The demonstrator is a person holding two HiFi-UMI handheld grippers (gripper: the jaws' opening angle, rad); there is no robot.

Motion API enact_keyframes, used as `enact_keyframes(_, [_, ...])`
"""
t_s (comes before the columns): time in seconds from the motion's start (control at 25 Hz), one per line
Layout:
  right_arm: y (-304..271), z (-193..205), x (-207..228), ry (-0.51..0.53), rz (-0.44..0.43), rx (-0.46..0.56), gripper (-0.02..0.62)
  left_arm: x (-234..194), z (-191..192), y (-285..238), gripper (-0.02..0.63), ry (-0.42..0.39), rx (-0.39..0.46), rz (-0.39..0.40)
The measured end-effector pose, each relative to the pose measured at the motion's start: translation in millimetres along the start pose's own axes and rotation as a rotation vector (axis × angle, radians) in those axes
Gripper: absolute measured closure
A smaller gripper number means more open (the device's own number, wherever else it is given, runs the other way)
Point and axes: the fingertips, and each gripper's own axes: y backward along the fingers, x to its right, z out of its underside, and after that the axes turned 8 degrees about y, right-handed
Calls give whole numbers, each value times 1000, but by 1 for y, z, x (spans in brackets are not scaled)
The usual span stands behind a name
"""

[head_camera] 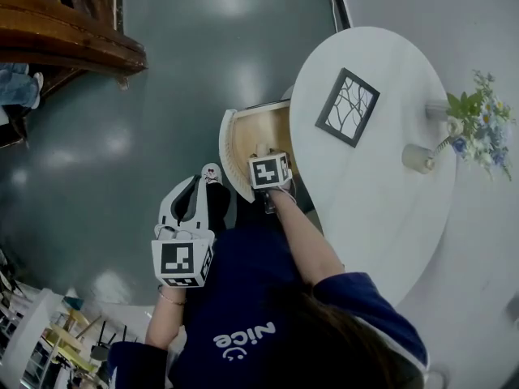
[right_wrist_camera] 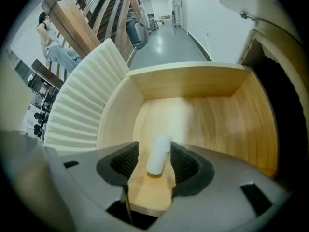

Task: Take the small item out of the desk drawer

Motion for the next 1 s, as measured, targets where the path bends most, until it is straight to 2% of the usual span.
enact_keyframes(0.2, [-14, 10, -1, 44, 7, -81, 376, 2, 1, -5, 603, 18, -15, -8])
enact_keyframes(0.4, [-25, 13, 2, -2, -8, -189, 371, 0, 3, -7, 603, 32, -23, -20])
enact_keyframes(0.52, [-26, 7, 5, 3, -30, -206, 342, 1, 3, -9, 603, 33, -24, -20])
enact_keyframes(0.64, [-34, 1, 11, 4, -38, -232, 341, -1, 1, -11, 603, 29, -25, -23])
enact_keyframes(0.8, [-47, 13, 14, 53, -50, -320, 334, -4, -1, -11, 603, 24, -25, -32])
enact_keyframes(1.0, [-60, 26, 16, 73, -65, -372, 336, -10, 2, -9, 603, 22, -40, -50])
